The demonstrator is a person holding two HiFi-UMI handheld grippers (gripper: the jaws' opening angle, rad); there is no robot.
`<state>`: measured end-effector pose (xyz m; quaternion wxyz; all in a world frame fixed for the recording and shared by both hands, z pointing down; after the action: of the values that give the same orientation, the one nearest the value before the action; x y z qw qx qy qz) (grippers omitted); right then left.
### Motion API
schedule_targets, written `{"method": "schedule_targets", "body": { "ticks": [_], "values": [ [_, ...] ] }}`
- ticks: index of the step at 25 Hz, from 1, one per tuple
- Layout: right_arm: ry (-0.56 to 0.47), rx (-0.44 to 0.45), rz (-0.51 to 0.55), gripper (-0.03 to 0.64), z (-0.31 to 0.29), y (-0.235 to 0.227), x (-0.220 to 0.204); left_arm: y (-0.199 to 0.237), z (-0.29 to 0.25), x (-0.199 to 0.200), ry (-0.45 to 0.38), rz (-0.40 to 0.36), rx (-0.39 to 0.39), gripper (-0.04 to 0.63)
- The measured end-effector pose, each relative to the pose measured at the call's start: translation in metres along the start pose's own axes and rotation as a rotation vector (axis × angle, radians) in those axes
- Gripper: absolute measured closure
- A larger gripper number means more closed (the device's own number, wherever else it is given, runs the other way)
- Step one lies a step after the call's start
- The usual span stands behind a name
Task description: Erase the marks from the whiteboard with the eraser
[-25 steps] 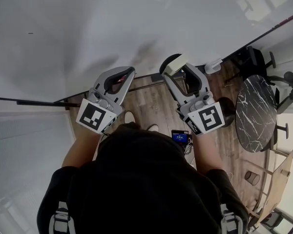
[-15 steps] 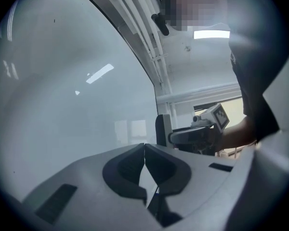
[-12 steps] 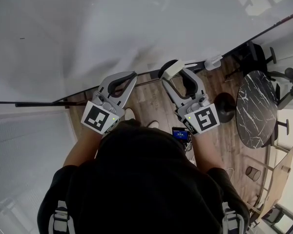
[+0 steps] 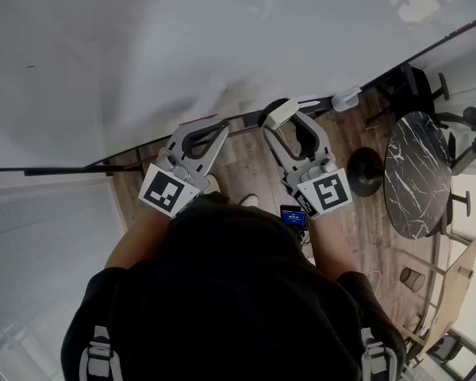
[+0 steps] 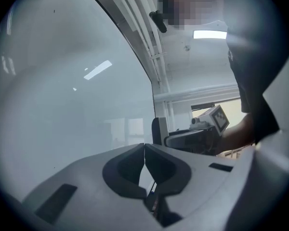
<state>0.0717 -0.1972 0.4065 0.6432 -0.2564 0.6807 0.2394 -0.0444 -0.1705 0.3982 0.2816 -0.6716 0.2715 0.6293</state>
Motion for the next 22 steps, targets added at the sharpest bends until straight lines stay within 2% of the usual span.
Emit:
{"method": "schedule_targets", "body": {
  "ticks": [17, 22],
  "values": [
    [-0.003, 0.004, 0.018, 0.396, -0.0007, 0.0009, -0.0020, 0.0014, -0.0070, -0.0001, -0.002, 0.000, -0.006, 0.590],
    [0.024, -0.002, 0.008, 0.396, 0.0002, 0.0005, -0.0050, 0.0006, -0.0073, -0.0011, -0.001, 0.006, -0.007, 0.589]
  ]
}}
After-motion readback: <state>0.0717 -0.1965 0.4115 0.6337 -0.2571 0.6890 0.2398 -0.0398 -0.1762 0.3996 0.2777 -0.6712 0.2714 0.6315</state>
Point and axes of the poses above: the fingertips, and each gripper's own axes: z backward along the fingers, y to its left, x out of its top, the point moved 2 cm from there along z, backward along the fingers
